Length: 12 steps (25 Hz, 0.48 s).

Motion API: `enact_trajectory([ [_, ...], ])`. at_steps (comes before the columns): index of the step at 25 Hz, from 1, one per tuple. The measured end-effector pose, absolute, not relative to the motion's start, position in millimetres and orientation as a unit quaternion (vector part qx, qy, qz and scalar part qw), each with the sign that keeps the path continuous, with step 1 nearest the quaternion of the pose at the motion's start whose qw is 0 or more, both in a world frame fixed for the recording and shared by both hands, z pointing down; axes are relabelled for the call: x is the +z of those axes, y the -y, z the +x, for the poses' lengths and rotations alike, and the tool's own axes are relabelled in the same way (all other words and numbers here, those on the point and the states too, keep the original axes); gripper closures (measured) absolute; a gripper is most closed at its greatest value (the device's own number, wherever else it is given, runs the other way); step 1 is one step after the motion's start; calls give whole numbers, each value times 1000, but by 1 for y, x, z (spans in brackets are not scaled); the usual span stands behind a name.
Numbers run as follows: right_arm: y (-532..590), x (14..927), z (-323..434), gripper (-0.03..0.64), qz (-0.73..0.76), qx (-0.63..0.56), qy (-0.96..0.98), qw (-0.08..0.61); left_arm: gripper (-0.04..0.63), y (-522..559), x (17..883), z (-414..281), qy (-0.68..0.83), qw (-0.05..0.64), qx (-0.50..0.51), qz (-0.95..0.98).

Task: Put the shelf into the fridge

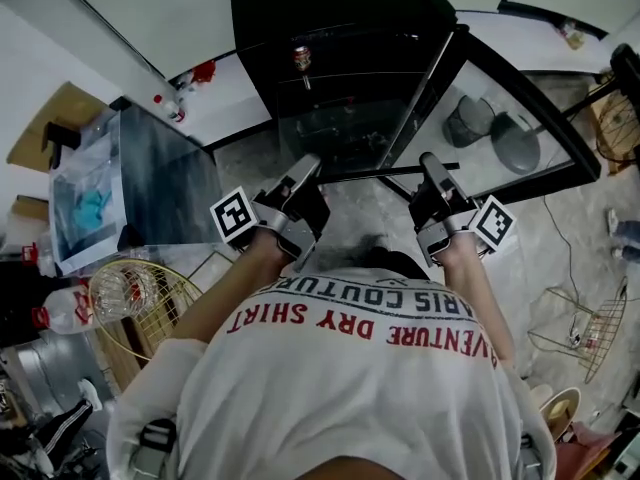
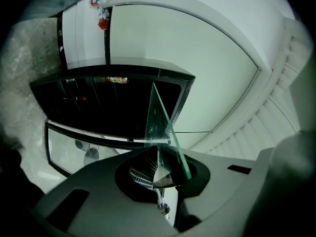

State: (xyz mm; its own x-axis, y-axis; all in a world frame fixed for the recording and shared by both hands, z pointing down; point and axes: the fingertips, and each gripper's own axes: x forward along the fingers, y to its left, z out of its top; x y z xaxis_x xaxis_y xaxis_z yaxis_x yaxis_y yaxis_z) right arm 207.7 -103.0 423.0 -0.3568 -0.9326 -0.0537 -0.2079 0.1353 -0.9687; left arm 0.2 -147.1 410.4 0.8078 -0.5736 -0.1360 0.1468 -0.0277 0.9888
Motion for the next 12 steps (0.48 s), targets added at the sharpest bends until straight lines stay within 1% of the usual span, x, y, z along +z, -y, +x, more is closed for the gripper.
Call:
enact_trajectory([
  [12, 145, 436, 216, 565, -417, -521, -663, 338, 548, 175, 425, 6, 189, 683, -286, 645],
])
